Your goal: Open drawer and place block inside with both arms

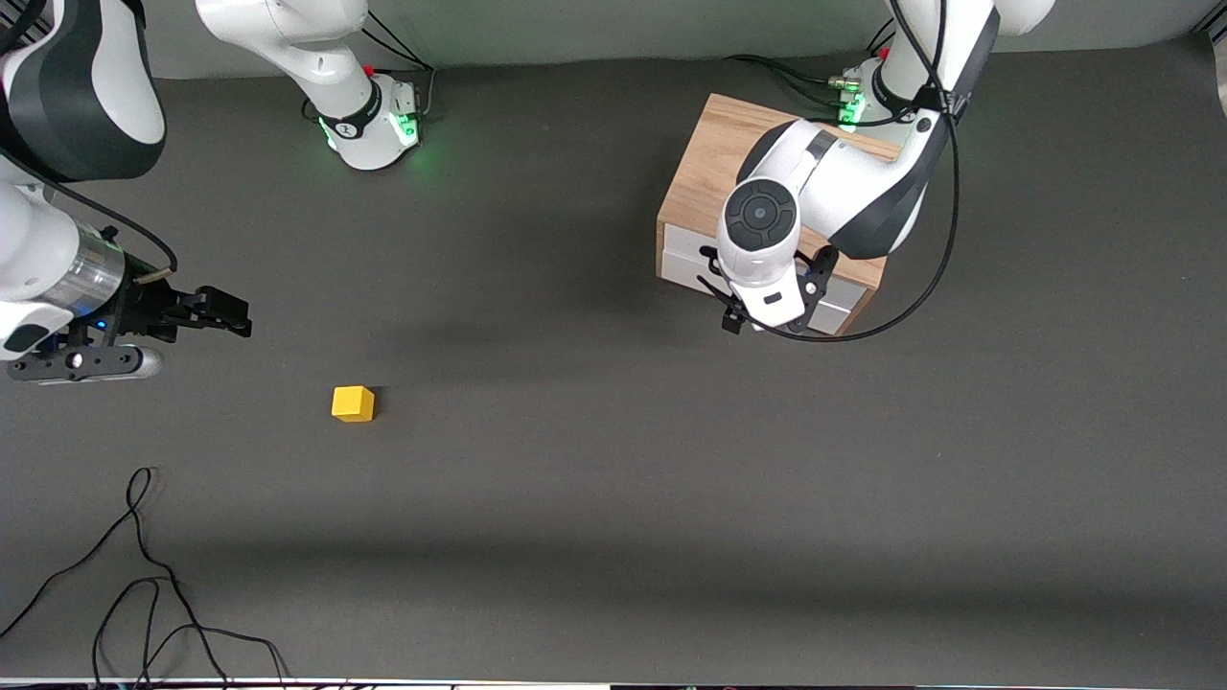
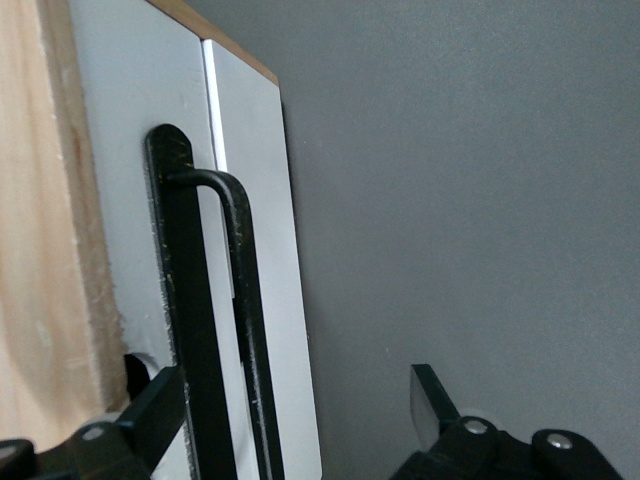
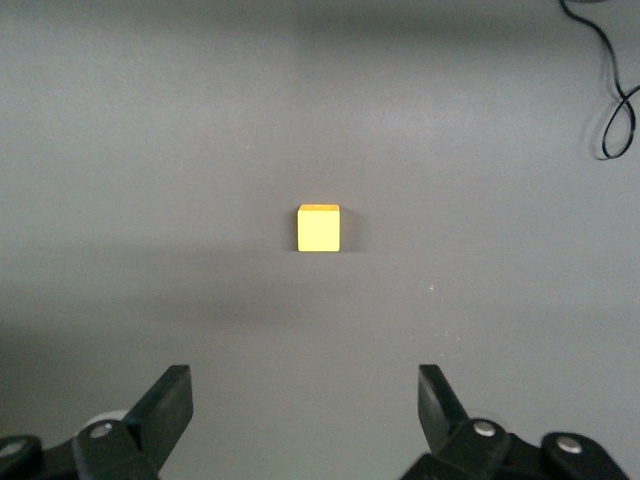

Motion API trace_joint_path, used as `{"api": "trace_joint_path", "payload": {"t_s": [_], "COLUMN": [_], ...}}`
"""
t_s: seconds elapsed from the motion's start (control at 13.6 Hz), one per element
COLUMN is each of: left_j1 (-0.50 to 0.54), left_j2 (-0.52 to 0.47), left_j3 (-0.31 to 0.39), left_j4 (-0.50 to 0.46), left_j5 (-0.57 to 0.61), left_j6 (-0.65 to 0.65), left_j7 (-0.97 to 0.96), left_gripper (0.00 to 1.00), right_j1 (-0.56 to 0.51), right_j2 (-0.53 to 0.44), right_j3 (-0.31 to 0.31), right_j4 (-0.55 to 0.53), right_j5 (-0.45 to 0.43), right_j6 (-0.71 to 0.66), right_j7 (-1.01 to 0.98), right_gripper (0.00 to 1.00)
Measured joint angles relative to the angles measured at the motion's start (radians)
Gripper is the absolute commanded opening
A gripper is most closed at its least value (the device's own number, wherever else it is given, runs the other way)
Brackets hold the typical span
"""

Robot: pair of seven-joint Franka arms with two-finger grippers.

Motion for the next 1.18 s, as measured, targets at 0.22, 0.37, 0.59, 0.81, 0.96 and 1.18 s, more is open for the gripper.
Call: {"api": "trace_joint_path", "payload": {"t_s": [0.22, 0.37, 0.59, 0.81, 0.96, 1.18], "left_j1": [0.0, -0.001, -0.001, -0.001, -0.001, -0.001], "left_j2": [0.016, 0.026, 0.041, 0.052, 0.053, 0.063], "left_j3": [0.0, 0.0, 0.001, 0.001, 0.001, 0.003], "left_j4": [0.0, 0.0, 0.0, 0.003, 0.003, 0.007], "left_j5": [0.003, 0.006, 0.011, 0.017, 0.019, 0.022], "left_j6": [0.013, 0.015, 0.016, 0.019, 0.029, 0.045], "left_j7": [-0.001, -0.001, -0.001, -0.002, -0.002, -0.002], "left_gripper": [1.0, 1.0, 1.0, 1.0, 1.0, 1.0], "right_j1": [0.004, 0.002, -0.006, -0.005, -0.005, -0.002], "right_j2": [0.061, 0.102, 0.105, 0.099, 0.099, 0.093], "right_j3": [0.004, 0.0, -0.003, -0.003, -0.003, -0.001], "right_j4": [0.016, 0.057, 0.095, 0.106, 0.106, 0.106], "right_j5": [-0.001, -0.002, -0.002, -0.002, -0.002, -0.002], "right_j6": [0.021, 0.025, 0.017, 0.021, 0.032, 0.034], "right_j7": [0.0, -0.006, -0.036, -0.036, -0.036, -0.036], "right_gripper": [1.0, 1.0, 1.0, 1.0, 1.0, 1.0]}}
